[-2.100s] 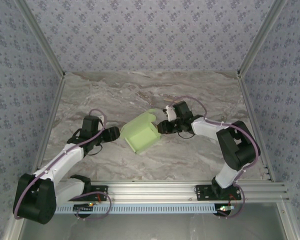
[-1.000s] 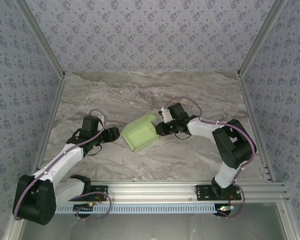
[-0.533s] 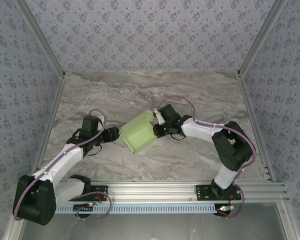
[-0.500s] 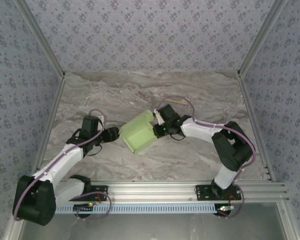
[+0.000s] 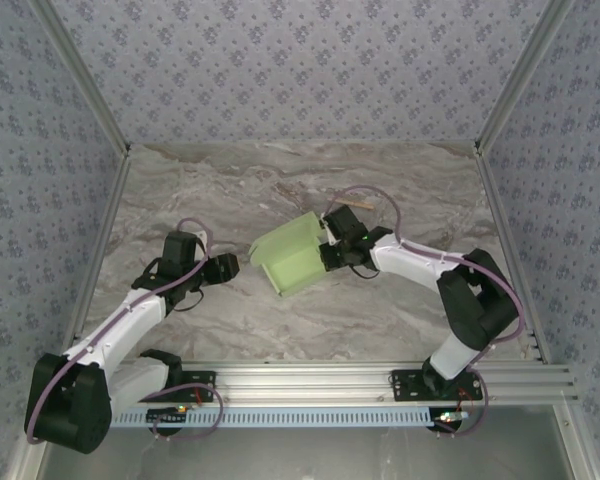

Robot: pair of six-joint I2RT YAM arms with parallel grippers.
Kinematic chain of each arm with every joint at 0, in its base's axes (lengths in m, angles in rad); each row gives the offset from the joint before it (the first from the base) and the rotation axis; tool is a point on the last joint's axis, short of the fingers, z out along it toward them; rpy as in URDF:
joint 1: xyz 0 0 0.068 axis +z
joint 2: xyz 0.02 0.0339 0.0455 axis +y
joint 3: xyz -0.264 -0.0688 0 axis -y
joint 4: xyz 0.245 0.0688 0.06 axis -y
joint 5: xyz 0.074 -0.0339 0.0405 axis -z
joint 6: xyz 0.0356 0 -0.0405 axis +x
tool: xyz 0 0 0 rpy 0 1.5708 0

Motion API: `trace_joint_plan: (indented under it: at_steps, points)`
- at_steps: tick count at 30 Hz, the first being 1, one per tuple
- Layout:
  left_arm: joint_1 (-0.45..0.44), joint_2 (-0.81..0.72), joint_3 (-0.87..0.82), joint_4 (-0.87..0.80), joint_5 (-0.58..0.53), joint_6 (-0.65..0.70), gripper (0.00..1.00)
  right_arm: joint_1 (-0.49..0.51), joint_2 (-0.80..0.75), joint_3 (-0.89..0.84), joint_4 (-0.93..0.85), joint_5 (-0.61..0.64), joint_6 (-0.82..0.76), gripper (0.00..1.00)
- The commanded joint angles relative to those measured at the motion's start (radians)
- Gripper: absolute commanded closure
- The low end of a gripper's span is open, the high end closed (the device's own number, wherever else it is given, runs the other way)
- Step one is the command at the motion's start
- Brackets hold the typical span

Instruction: Fold the paper box

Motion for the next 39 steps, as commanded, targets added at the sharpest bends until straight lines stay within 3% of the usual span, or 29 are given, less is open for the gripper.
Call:
trace_joint_plan:
  at_steps: [1,17,29,39]
  points:
    - [-0.006,-0.015,0.025,-0.011,-0.011,0.02,0.32,-0.024,-0.044,-0.032,-0.054,0.083,0.039,0.86]
    - [-0.006,-0.015,0.03,-0.006,-0.002,0.018,0.32,-0.022,-0.081,-0.128,0.029,-0.025,0.136,0.76]
    - [-0.009,-0.022,0.035,0.003,0.016,0.009,0.32,-0.012,-0.177,-0.168,0.054,-0.053,0.167,0.57]
    - [-0.011,-0.065,0.058,0.009,0.006,-0.001,0.32,-0.025,-0.336,-0.141,-0.04,-0.04,0.079,0.45]
